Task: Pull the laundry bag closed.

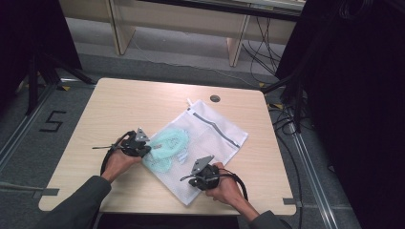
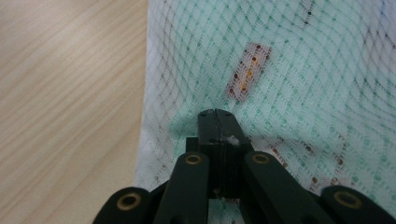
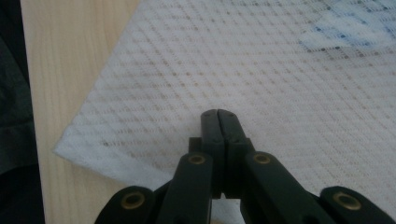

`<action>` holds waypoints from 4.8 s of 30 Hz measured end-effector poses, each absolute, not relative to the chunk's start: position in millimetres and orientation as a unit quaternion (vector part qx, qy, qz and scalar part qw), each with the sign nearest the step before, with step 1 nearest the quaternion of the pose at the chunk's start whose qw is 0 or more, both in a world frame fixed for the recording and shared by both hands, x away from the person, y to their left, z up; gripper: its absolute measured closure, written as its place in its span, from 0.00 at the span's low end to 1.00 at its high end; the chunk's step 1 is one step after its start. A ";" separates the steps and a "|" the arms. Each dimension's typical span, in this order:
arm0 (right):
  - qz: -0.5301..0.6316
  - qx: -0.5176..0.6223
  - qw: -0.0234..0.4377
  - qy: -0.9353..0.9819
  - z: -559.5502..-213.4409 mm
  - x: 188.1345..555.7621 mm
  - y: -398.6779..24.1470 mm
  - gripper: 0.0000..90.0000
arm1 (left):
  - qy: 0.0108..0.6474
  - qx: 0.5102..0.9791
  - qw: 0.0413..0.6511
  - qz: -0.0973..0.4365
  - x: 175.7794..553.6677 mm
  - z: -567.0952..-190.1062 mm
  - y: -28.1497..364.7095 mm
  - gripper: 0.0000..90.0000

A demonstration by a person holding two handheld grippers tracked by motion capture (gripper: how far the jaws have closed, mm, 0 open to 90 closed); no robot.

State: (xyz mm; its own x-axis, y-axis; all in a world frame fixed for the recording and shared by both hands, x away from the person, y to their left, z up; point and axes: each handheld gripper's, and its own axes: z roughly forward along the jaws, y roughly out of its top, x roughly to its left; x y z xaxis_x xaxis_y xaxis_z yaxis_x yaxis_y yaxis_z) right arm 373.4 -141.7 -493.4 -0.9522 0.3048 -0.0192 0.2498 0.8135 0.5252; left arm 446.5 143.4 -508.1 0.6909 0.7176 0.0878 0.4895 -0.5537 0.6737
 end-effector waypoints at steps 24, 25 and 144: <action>0.282 0.127 0.043 0.950 -495.9 368.1 -111.1 1.00 | 0.336 0.869 0.299 0.208 480.5 -508.0 134.7 0.99; 0.282 0.127 0.043 0.950 -495.9 368.1 -111.1 1.00 | 0.342 0.865 0.306 0.205 482.3 -509.2 133.6 0.99; 0.267 0.137 0.065 0.952 -494.0 371.0 -114.3 1.00 | 0.340 0.887 0.284 0.134 418.2 -501.9 188.7 0.99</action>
State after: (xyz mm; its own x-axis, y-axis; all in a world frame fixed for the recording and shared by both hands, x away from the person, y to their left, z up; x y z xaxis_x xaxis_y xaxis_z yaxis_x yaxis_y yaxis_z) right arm 371.0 -114.3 -494.0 -0.9544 0.2944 -0.0498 0.2254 0.8196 0.5268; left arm 418.2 188.7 -501.9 0.7332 0.6785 0.0441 0.5266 -0.6077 0.5944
